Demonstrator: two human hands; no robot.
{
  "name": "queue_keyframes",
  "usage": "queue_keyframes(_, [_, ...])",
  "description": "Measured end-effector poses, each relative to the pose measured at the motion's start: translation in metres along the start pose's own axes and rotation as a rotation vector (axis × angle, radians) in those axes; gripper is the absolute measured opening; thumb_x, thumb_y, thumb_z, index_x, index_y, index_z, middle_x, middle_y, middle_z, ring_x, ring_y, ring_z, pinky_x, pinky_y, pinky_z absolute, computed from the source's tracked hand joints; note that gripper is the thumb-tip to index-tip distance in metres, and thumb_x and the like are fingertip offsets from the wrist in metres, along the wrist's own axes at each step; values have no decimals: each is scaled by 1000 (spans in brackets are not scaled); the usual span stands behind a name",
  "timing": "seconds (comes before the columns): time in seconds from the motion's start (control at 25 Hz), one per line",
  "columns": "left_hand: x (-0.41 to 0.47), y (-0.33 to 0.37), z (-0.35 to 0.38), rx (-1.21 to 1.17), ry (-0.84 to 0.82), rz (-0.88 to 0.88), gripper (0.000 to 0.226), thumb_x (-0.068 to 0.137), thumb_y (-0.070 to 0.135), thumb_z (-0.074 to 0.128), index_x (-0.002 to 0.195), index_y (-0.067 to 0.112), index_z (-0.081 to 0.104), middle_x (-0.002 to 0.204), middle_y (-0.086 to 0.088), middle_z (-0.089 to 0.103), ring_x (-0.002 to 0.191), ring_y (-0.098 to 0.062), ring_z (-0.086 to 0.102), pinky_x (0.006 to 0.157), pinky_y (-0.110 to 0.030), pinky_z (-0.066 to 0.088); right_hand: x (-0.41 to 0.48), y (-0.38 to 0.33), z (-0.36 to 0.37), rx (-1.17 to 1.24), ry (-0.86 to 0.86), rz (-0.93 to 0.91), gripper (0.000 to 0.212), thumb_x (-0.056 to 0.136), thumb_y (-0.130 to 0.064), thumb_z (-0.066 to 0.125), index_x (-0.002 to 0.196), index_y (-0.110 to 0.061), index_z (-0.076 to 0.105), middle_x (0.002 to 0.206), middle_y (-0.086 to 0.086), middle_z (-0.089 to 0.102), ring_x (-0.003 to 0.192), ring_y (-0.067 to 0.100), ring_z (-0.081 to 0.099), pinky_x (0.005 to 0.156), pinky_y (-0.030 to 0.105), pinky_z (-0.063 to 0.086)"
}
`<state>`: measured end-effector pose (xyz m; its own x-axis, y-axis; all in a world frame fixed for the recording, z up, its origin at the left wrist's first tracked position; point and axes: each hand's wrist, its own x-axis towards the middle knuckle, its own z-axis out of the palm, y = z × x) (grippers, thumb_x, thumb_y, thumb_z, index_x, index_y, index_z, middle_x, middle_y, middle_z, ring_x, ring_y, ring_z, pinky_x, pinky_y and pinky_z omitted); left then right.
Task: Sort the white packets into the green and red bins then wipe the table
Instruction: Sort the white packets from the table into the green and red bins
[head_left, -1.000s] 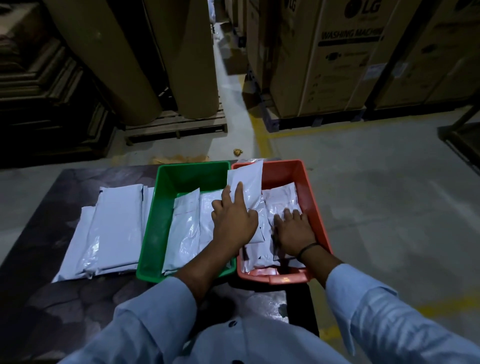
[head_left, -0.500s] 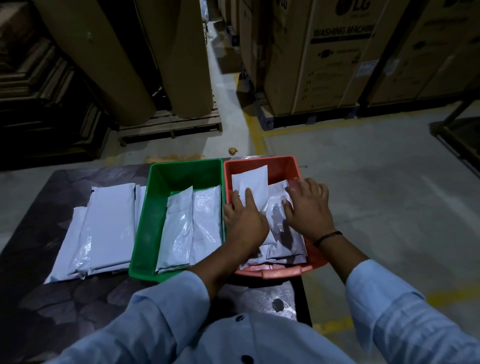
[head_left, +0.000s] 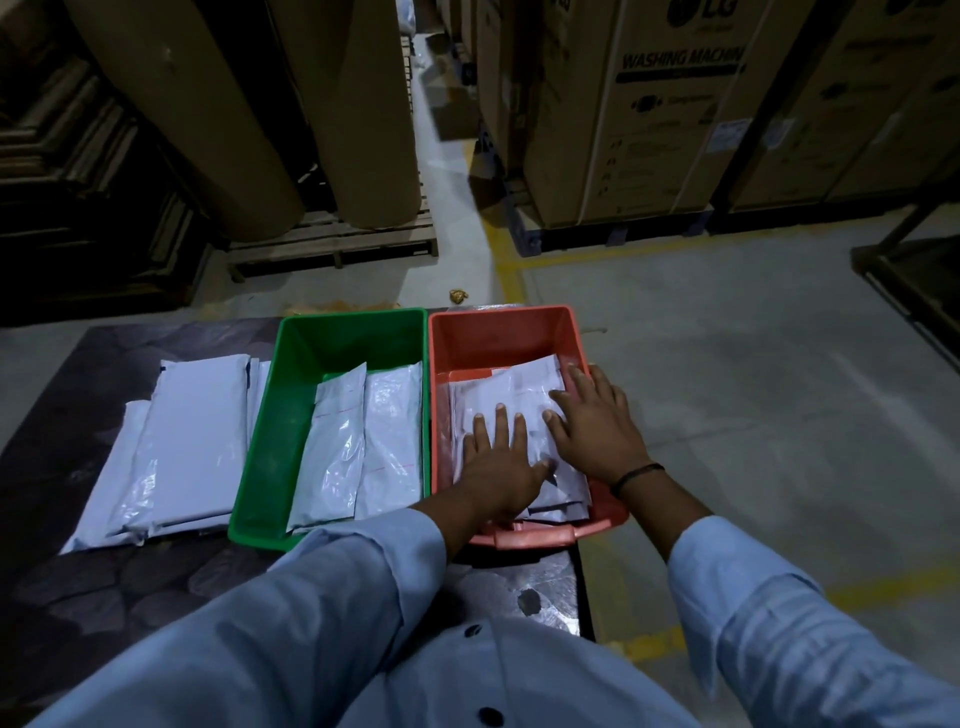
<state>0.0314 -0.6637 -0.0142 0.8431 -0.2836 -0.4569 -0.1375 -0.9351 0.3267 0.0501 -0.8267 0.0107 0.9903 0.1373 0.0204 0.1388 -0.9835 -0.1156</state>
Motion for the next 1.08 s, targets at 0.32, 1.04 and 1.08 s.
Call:
queue_keyframes(0.32, [18,-11,7,-83,-13,-85,96,92,81,13,161,20,-15,166,-6,-28,151,-38,-27,124,-54,-10,-1,1,4,-12,39,-19,41,99,-44,43,126,-21,62,155,14,39,146,39,26,108,51,34])
queue_keyframes(1.04, [-34,-35,-74,-494,582,95,49,101,22,51,150,20,46,151,-1,53,138,-20,49,113,-30,37,10,-21,-1,119,165,8,48,95,-36,49,135,-12,58,155,20,39,145,44,29,115,55,30])
queue_keyframes(1.08, [-44,-44,-78,-484,634,95,47,100,21,51,147,21,49,148,0,56,135,-18,51,110,-28,38,12,-31,-2,146,191,-4,48,94,-36,48,134,-11,59,153,21,41,145,44,30,115,56,31])
